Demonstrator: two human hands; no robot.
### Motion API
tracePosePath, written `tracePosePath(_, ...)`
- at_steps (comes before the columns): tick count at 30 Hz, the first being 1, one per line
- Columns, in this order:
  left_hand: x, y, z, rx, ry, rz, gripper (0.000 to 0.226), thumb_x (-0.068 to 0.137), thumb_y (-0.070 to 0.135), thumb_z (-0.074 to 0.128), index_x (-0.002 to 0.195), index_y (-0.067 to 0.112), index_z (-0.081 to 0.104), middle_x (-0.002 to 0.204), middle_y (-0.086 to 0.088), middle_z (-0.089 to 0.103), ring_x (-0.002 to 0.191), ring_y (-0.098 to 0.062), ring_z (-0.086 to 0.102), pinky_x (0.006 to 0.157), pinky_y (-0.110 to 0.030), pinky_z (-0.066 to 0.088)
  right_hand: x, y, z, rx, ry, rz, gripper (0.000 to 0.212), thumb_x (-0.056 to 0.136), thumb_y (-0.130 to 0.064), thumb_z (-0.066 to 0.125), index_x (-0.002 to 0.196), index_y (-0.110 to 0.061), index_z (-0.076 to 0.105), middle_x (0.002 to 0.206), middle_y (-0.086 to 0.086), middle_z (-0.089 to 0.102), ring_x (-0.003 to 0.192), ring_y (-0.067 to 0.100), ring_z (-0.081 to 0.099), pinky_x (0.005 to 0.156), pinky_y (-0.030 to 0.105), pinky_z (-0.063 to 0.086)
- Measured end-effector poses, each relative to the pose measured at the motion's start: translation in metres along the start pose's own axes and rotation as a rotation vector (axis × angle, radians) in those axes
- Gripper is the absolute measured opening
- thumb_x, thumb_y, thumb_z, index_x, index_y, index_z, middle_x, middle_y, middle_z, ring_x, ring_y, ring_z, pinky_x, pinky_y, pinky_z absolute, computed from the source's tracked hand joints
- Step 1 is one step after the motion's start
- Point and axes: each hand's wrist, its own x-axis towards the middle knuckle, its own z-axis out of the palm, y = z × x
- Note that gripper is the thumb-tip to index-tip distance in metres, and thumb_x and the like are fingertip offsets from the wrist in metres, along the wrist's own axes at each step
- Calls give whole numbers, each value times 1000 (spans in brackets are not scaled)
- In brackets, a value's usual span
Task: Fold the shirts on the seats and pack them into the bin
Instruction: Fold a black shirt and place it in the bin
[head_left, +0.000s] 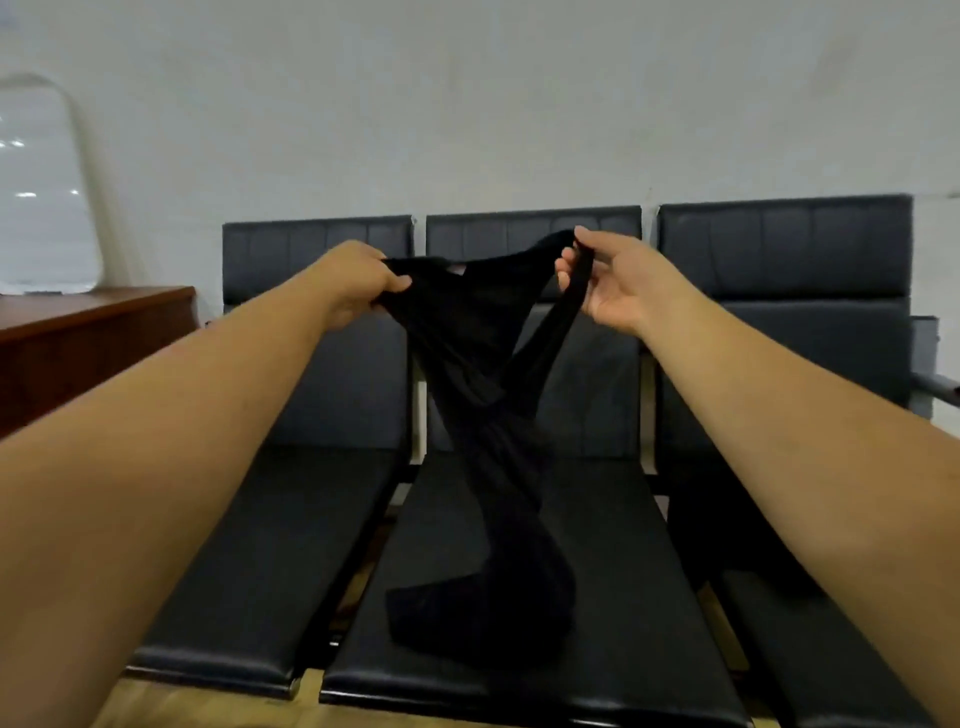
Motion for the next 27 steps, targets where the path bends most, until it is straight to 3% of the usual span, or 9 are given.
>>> tracePosePath(2,7,31,-15,-52,21,13,6,104,8,52,107,9,57,98,-11,62,85,-21,62,66,-30,54,1,-36,14,130,8,-74,14,99,-15,62,93,-2,63,79,8,63,65,17,68,59,26,58)
tracePosePath(4,8,59,-24,-174,6,-22,11,109,16,43,110,15,53,100,-8,61,82,-18,60,64,-34,54,0,-62,24,127,-10,-128,13,98,-17,64,93,-5,64,77,7,66,66,19,69,66,30,58)
tracePosePath(8,1,97,-25,-370,26,-96,24,109,26,41,92,14,53,89,-5,62,78,-17,61,66,-32,53,-6,-86,33,-275,34,-183,11,94,-23,70,93,-14,65,87,4,63,79,21,61,85,41,55)
tracePosePath(12,-1,108,-35,71,289,69,35,107,38,45,94,8,56,79,-7,56,66,-24,58,50,-28,45,-10,-102,29,-208,56,-227,9,94,-21,70,93,-13,66,84,2,65,74,17,63,73,34,58)
tracePosePath(16,-2,106,-38,-240,96,-63,25,105,33,52,85,17,55,80,-1,56,68,-16,53,59,-26,43,-11,-98,22,-240,60,-85,16,97,-23,66,86,-11,64,74,0,59,59,14,60,53,25,57)
tracePosePath(20,-5,95,-39,-389,-41,-176,28,107,37,46,95,17,61,85,-1,70,76,-18,68,69,-37,54,-17,-96,17,-194,4,59,17,97,-23,67,87,-10,65,67,1,67,66,15,67,74,29,62)
tracePosePath(21,-5,92,-38,-379,-70,-179,32,107,41,44,95,18,63,87,0,71,76,-17,69,68,-37,54,-19,-96,18,-163,-11,65,16,96,-23,67,90,-9,65,69,2,69,66,16,69,75,30,62)
tracePosePath(24,-7,86,-38,-375,-100,-153,37,105,49,43,96,20,64,89,2,72,74,-14,70,67,-32,53,-25,-100,23,15,-60,-1,16,99,-23,63,94,-8,62,62,2,63,50,14,66,55,27,59)
tracePosePath(27,-8,85,-39,-424,-111,-73,46,101,54,48,113,14,69,101,0,78,86,-15,75,77,-32,57,-28,-101,27,159,-119,-42,20,99,-26,63,89,-9,65,62,3,65,55,17,68,61,31,60)
